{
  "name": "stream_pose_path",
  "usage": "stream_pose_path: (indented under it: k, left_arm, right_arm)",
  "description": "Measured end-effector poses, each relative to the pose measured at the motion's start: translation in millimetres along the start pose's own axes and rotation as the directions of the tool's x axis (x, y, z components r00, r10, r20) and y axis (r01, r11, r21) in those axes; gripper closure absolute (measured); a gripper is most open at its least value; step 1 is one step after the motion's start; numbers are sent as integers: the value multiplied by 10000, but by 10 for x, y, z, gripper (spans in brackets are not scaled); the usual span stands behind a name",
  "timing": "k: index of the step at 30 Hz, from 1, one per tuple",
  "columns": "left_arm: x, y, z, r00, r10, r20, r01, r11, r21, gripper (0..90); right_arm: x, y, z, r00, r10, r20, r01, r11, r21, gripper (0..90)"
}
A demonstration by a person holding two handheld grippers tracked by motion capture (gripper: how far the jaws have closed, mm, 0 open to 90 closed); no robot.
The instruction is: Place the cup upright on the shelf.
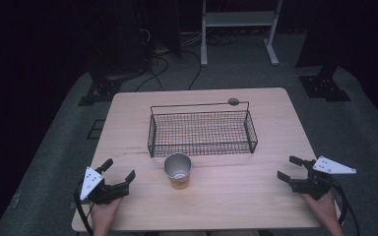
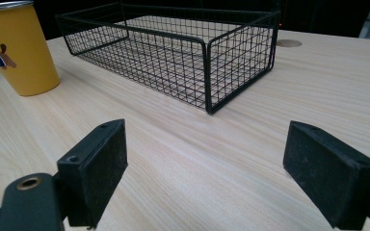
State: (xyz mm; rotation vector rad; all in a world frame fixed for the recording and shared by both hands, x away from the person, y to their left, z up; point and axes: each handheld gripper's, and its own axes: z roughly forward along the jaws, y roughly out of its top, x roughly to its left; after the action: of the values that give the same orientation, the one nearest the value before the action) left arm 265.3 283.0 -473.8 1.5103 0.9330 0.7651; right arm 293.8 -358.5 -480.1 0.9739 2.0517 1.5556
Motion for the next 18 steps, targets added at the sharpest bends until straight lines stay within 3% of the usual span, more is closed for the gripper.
stream_pose_path:
  k: [18]
  left_arm:
    - [-117, 15, 39, 9981, 364, 489, -371, 9992, 133, 24]
  right_arm:
    - [0, 0, 0, 10000, 69, 35, -69, 10000, 3, 145]
